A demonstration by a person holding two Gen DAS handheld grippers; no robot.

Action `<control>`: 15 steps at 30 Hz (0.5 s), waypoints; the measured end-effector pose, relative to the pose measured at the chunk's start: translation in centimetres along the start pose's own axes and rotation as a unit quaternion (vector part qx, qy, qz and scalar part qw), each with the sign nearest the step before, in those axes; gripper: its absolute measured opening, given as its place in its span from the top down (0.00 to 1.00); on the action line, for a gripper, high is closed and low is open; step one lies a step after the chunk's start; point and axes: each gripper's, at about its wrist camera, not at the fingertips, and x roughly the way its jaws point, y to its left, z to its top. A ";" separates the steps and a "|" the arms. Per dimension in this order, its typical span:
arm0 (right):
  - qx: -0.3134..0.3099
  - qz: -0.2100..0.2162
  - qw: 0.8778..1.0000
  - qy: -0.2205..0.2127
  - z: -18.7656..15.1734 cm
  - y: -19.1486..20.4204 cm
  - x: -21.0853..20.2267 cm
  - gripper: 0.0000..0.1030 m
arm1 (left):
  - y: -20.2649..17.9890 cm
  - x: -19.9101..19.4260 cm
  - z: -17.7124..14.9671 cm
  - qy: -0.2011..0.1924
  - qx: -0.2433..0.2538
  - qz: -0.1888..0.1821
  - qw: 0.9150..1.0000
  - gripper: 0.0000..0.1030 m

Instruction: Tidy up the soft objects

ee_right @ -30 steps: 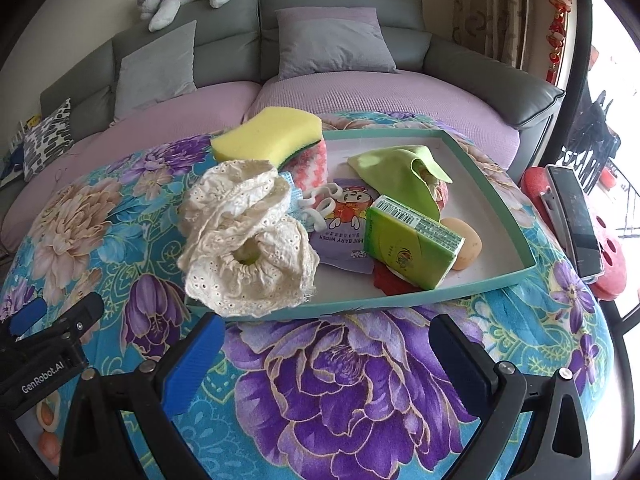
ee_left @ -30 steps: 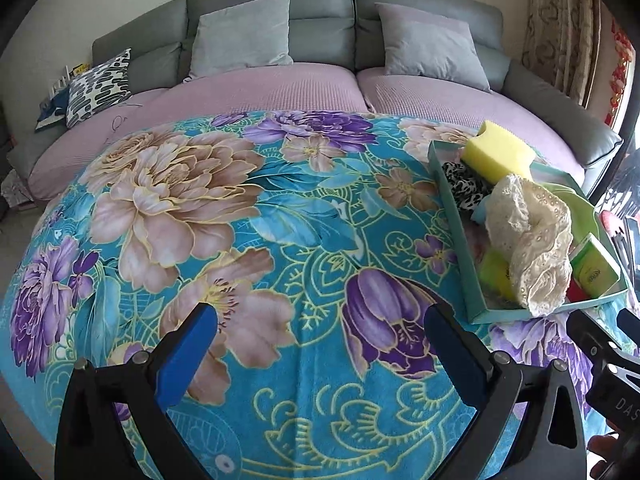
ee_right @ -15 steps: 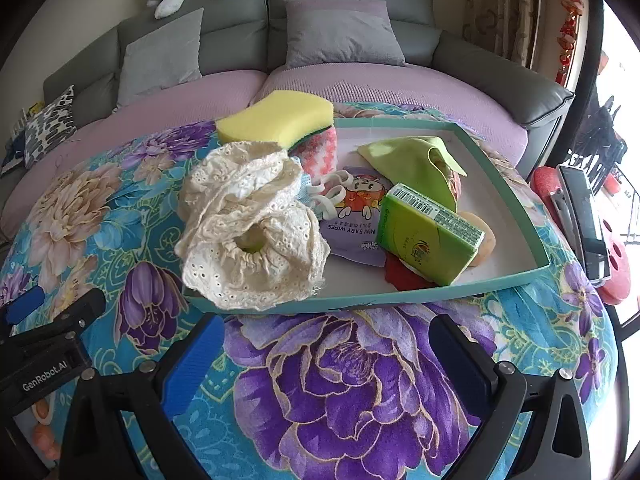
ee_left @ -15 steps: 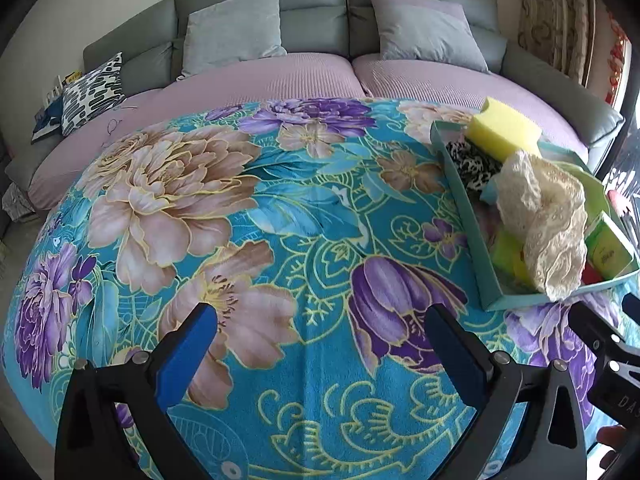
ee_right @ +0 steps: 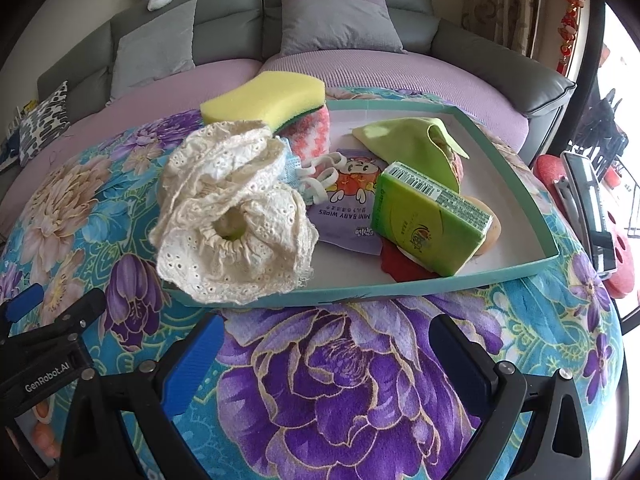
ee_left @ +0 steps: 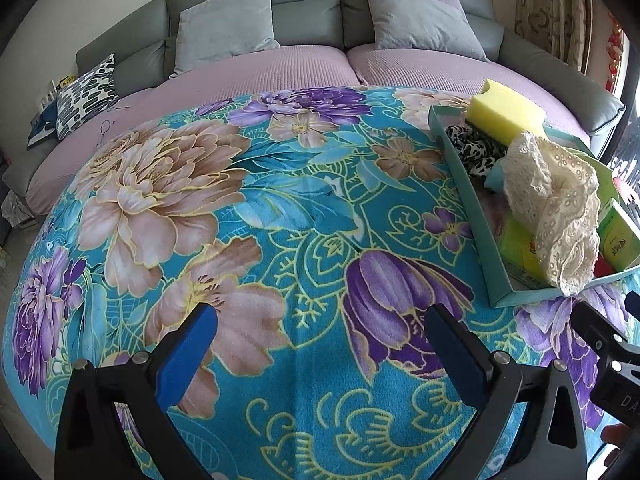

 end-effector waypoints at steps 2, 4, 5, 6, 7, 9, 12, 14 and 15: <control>-0.003 0.000 1.000 0.002 -0.1 0.1 0.1 0.00 | 0.2 0.1 0.0 0.000 -0.001 0.000 1.000 0.00; -0.008 0.000 1.000 0.002 0.0 0.4 0.3 0.00 | 0.3 0.3 0.0 0.002 0.000 0.000 1.000 0.00; -0.009 0.000 1.000 0.003 0.0 0.5 0.4 0.00 | 0.4 0.4 0.0 0.003 0.001 0.000 1.000 0.00; -0.010 -0.001 1.000 0.005 0.0 0.6 0.5 0.00 | 0.4 0.5 0.0 0.004 0.001 0.001 1.000 0.00; -0.012 -0.003 1.000 0.005 0.0 0.7 0.6 0.00 | 0.5 0.5 0.0 0.005 0.002 0.001 1.000 0.00; -0.015 -0.005 1.000 0.004 0.1 1.0 0.6 0.00 | 0.6 0.6 0.1 0.004 0.001 0.003 1.000 0.00; -0.017 -0.008 1.000 0.003 0.1 1.2 0.5 0.00 | 0.8 0.6 0.2 0.003 -0.003 0.001 1.000 0.00; -0.018 -0.009 1.000 0.005 0.0 1.3 0.6 0.00 | 0.9 0.5 0.2 0.003 -0.004 0.000 1.000 0.00; -0.018 -0.010 1.000 0.005 0.0 1.3 0.7 0.00 | 0.9 0.5 0.2 0.003 -0.004 0.001 1.000 0.00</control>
